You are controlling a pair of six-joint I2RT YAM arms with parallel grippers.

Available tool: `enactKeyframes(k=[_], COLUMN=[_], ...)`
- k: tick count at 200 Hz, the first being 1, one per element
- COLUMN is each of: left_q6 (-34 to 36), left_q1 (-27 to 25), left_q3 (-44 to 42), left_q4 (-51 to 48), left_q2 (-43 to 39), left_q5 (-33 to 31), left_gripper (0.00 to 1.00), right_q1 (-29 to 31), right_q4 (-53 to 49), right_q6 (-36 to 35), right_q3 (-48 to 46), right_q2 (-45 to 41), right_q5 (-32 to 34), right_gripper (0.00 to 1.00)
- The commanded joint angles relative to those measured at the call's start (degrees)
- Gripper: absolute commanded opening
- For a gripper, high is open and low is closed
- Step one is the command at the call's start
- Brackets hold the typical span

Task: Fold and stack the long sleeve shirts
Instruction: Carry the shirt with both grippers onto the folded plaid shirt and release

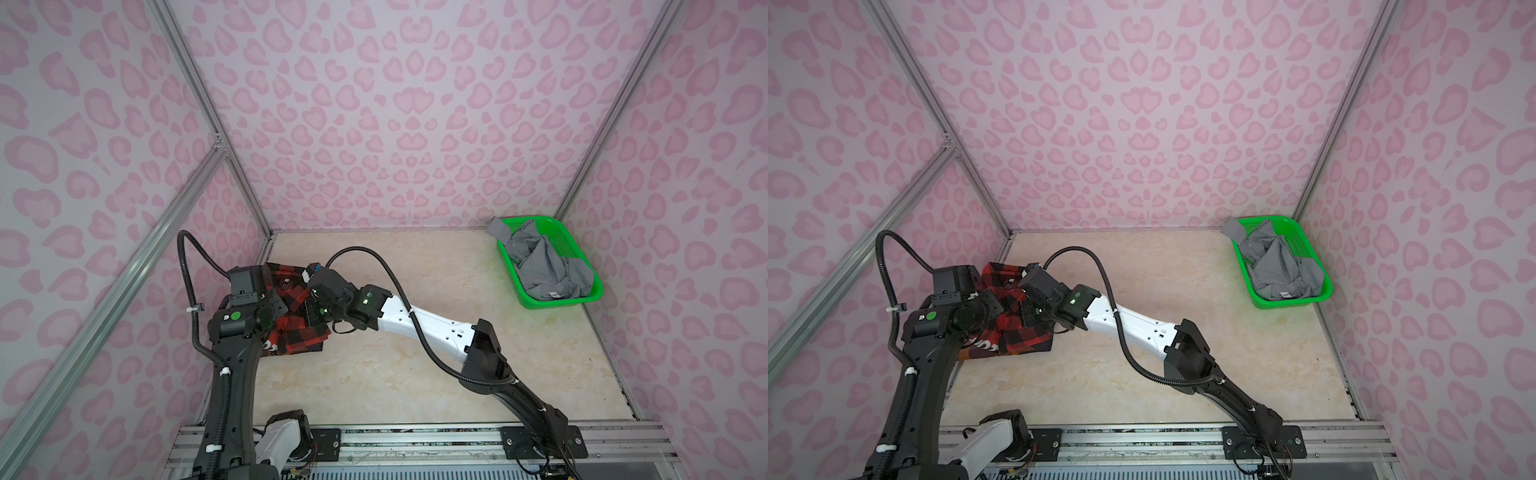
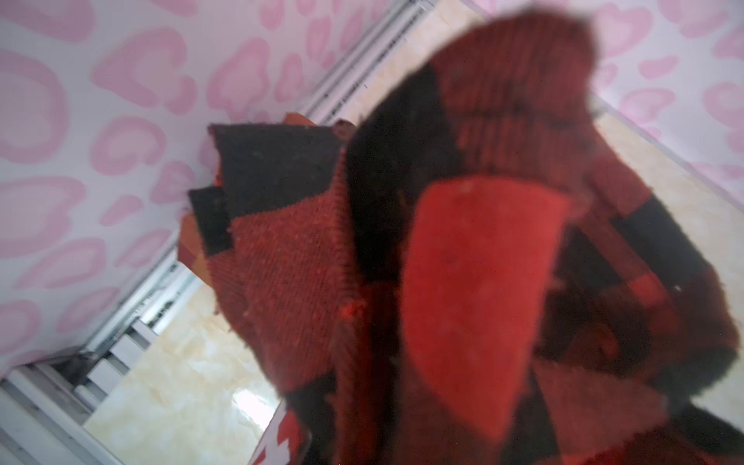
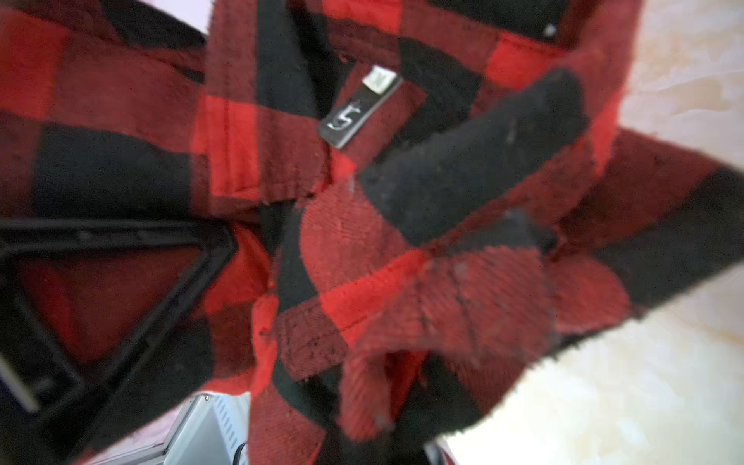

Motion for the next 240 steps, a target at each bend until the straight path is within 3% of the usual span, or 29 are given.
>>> enactKeyframes(k=[1, 14, 45, 76, 115, 131, 138, 148, 167, 197, 228, 233, 240], left_q6=[1.6, 1.6, 2.4, 2.6, 0.1, -0.1, -0.4, -0.7, -1.6, -3.5, -5.0, -4.9, -4.6], left_q1=[0.4, 1.0, 3.6, 4.2, 9.2, 9.3, 9.3, 9.4, 9.5, 9.5, 9.0, 8.7, 8.1], left_q3=[-1.3, -2.2, -1.5, -0.6, -2.3, -1.8, -1.4, -0.7, 1.1, 5.2, 6.5, 5.9, 4.8], left_q4=[10.5, 13.6, 18.1, 18.9, 20.8, 20.3, 20.1, 19.7, 19.1, 15.6, 14.0, 14.5, 15.1], left_q2=[2.2, 4.6, 12.5, 19.6, 22.2, 23.2, 23.3, 23.0, 21.2, 16.6, 9.4, 7.8, 5.9], left_q5=[-9.3, -11.6, -7.1, -8.5, -0.6, 0.1, 0.2, 1.0, 3.2, 4.7, 9.6, 10.1, 10.0], left_gripper=[0.04, 0.04, 0.04, 0.04, 0.05, 0.16, 0.30, 0.41, 0.52, 0.62, 0.66, 0.72, 0.73], right_q1=[-0.1, -0.5, -1.3, -1.8, -3.0, -3.0, -3.0, -2.9, -2.7, -2.7, -2.3, -2.3, -2.4], right_q4=[4.3, 6.7, 11.5, 9.2, 10.4, 10.9, 10.7, 10.5, 10.0, 9.3, 10.3, 10.2, 9.2], right_q6=[0.2, 0.2, 1.1, 1.2, 3.3, 3.3, 3.5, 3.0, 2.7, 3.0, 0.9, 0.6, -0.2], right_q3=[1.0, 1.1, 2.7, 8.4, 10.0, 10.1, 10.1, 10.0, 9.5, 8.3, 4.6, 4.1, 3.5], right_q2=[3.1, 4.9, 9.2, 13.7, 17.8, 18.8, 19.0, 18.9, 18.8, 18.0, 14.0, 13.2, 12.3], right_q5=[-1.1, -1.1, -2.6, -2.5, -5.1, -5.4, -5.2, -4.9, -4.3, -3.4, -2.1, -1.8, -0.9], right_gripper=[0.00, 0.00, 0.00, 0.00, 0.00, 0.00, 0.00, 0.00, 0.00, 0.18, 0.46, 0.50, 0.55])
